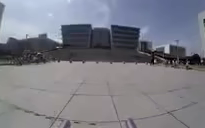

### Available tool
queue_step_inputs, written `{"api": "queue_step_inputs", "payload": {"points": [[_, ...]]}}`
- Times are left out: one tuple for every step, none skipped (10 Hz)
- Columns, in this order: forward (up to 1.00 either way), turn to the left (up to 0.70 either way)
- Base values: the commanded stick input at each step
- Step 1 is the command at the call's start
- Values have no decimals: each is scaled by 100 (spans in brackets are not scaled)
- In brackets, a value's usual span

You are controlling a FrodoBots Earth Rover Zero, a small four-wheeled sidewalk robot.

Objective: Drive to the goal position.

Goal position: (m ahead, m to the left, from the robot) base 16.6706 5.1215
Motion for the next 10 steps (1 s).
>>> {"api": "queue_step_inputs", "payload": {"points": [[85, 0], [85, 0], [85, 0], [85, 0], [85, 0], [85, 0], [85, 0], [85, 0], [85, 0], [85, 0]]}}
